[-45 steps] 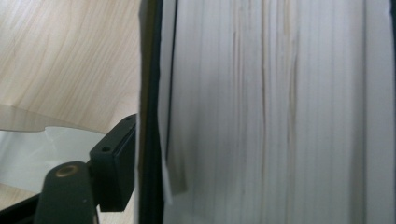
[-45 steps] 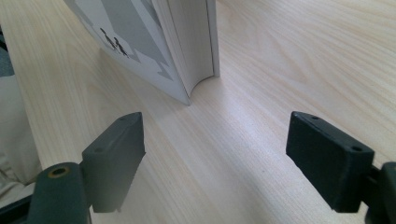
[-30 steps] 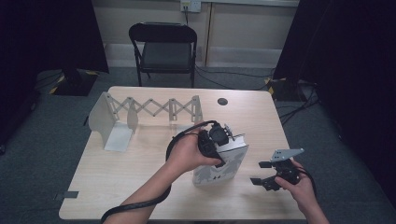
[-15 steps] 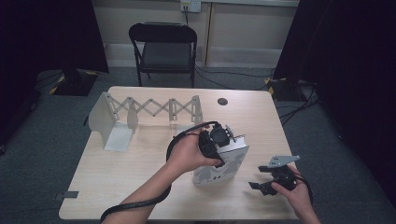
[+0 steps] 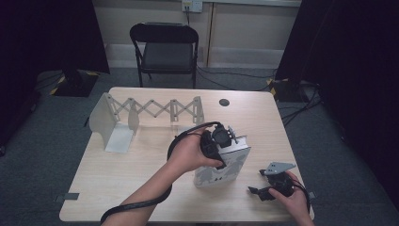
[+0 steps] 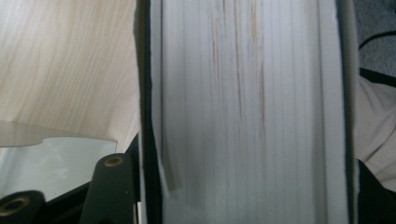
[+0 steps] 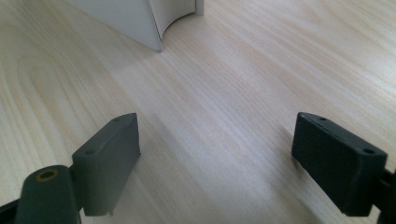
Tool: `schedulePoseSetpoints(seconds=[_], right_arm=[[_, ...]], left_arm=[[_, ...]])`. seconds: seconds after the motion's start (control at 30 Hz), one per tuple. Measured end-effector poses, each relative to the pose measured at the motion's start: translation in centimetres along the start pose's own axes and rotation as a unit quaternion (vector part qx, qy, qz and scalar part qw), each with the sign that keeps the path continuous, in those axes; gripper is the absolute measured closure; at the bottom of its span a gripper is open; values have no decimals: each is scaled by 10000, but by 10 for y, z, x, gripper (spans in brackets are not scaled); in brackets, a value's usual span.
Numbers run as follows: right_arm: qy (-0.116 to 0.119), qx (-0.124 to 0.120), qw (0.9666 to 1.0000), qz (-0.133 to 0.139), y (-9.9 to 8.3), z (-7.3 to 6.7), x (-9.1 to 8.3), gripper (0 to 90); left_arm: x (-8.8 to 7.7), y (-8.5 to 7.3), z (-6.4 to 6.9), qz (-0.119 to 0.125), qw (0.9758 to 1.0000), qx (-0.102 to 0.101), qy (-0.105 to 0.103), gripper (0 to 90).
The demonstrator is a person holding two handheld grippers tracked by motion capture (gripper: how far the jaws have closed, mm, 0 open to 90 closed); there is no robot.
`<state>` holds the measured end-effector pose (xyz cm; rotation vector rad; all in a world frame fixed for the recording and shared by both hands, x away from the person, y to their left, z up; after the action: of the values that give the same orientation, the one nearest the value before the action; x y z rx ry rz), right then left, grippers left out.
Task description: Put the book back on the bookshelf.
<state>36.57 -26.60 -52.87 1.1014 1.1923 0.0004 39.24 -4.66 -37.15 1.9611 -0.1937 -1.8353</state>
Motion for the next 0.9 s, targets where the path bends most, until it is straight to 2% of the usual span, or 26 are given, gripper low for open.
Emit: schedulePoseSetpoints(seconds=[0.2,0.23,0.37,0.4,0.5,0.6,0.73,0.8,0.9], right_arm=[[-47,31,9998,194,-1,1,2,140],[-55,31,9996,259,-2,2,2,140],[-51,60,9993,367,-4,1,2,140],[-52,68,9992,379,-4,1,2,141],[-59,69,9992,384,-4,1,2,141],[-58,67,9992,385,-4,1,2,141],[-67,65,9992,388,-4,1,2,140],[-62,67,9992,380,-4,1,1,141],[-59,66,9992,380,-4,1,1,141]], left_arm=[[0,1,4,16,10000,-16,93,485],[0,0,4,141,9998,-81,104,489],[-1,-1,1,267,9995,-164,50,495],[-2,-1,0,385,9988,-294,26,497],[-6,0,0,363,9989,-289,-56,502],[-14,5,3,336,9986,-380,-130,504],[-18,4,4,269,9991,-326,-101,505],[-21,2,4,254,9988,-411,-98,505],[-20,-2,3,241,9989,-403,-71,504]])
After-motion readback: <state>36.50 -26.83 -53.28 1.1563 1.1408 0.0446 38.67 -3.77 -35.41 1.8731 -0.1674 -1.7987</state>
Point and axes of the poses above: each handheld gripper's, and its own axes: x roughly forward along the jaws, y roughly out of its top, z roughly to its right, the point moved 5 cm from there along x, roughly forward along the jaws, and after that the axes turned 4 degrees about x, right-handed, at the moved point
